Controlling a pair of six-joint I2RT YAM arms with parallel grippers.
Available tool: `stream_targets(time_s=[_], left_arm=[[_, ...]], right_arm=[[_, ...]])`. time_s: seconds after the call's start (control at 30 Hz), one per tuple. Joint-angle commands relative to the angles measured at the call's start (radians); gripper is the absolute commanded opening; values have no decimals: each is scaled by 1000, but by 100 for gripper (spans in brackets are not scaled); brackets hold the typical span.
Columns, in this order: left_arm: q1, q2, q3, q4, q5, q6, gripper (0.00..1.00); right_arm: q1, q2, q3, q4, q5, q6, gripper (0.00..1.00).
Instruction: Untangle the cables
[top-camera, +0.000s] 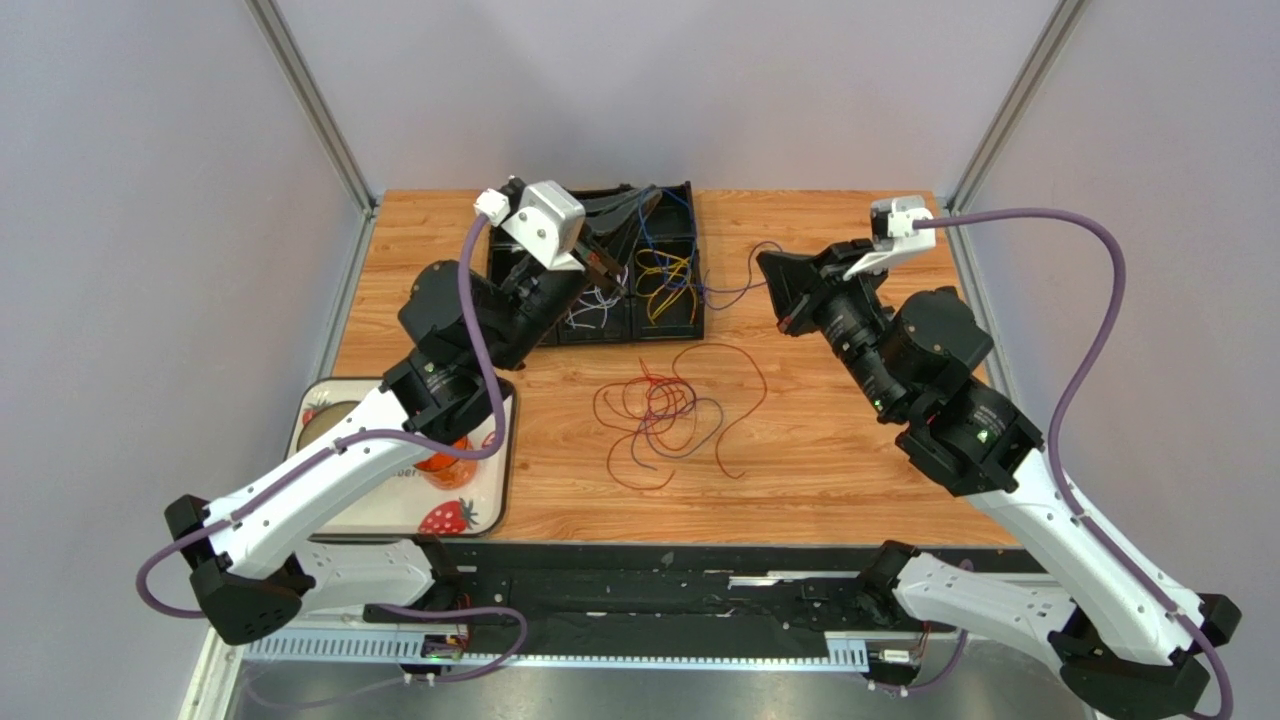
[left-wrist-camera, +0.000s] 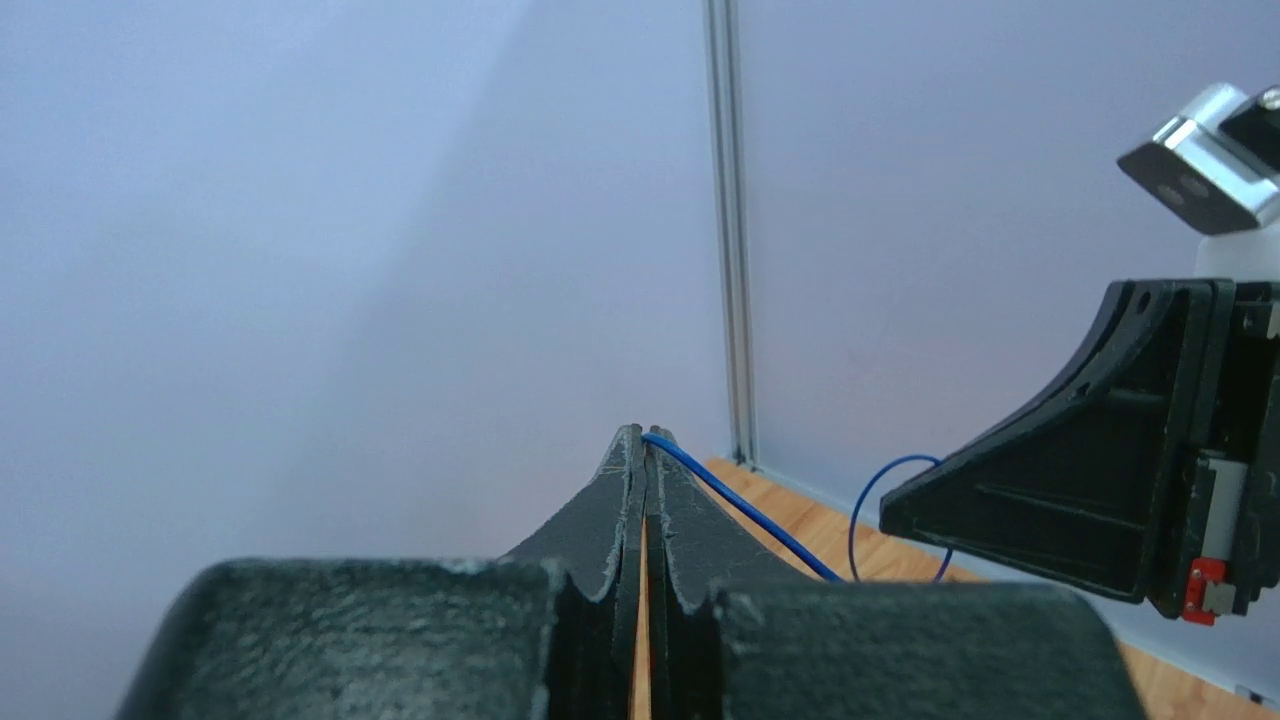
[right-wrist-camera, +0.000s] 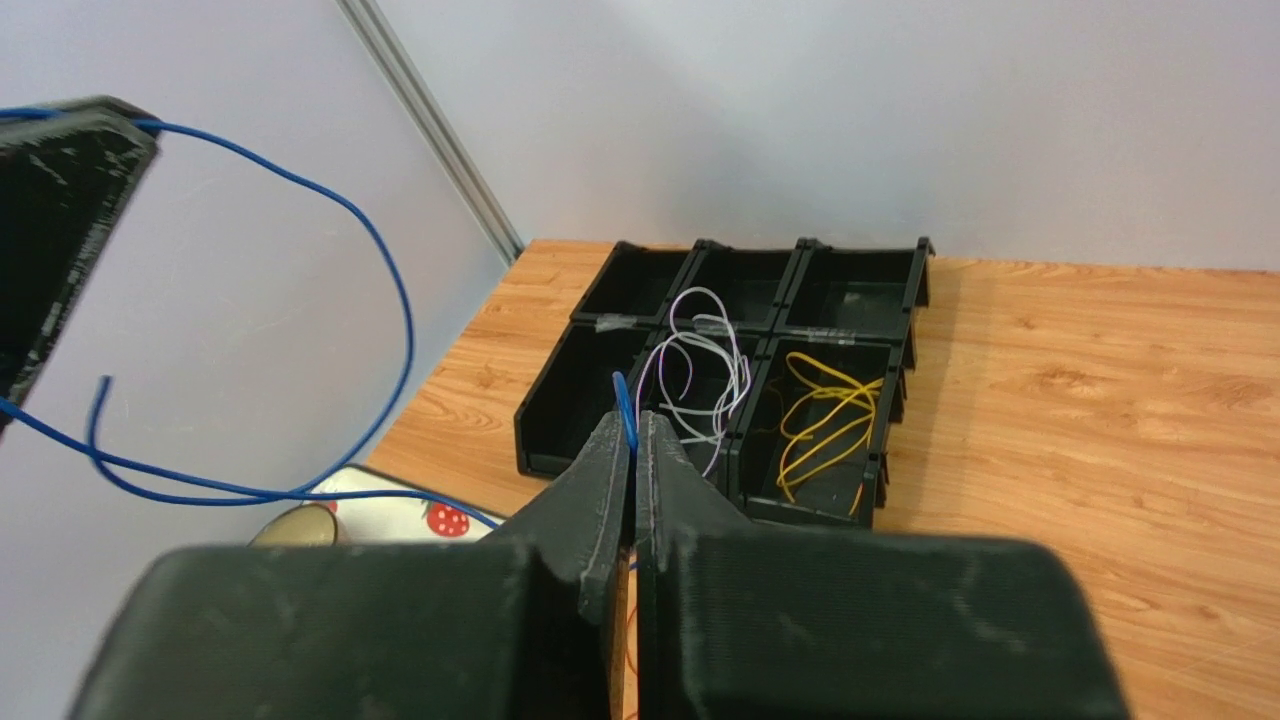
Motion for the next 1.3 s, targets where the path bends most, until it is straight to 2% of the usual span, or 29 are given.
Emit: stream_targets(time_s=[0.0, 0.27, 0.5, 0.63, 0.73, 0.87, 0.97, 1.13, 1.27], left_arm=[[-7, -24, -87, -54, 22, -46, 0], [-5, -50, -178, -150, 68, -103, 0], [-5, -83, -242, -250, -120, -134, 0], [4, -95, -261, -308, -272, -143, 0], [84, -83, -238, -400, -289, -187, 0], [165, -63, -205, -498, -387, -264, 0], [240, -38, -187, -564, -375, -304, 0], [337, 25, -156, -580, -331, -315, 0], [398, 135, -104, -597, -337, -312, 0]], right_arm=[[1, 6, -28, 16, -38, 42, 0], [1, 61, -42, 45, -185, 49, 0], [1, 223, 20, 53, -373, 62, 0], [1, 326, 87, 47, -386, 70, 0], [3, 427, 159, 44, -400, 53, 0], [1, 576, 273, 30, -429, 21, 0], [1, 714, 388, 1, -447, -10, 0], [1, 952, 641, -70, -501, -37, 0], [-1, 1084, 788, -75, -529, -42, 0]])
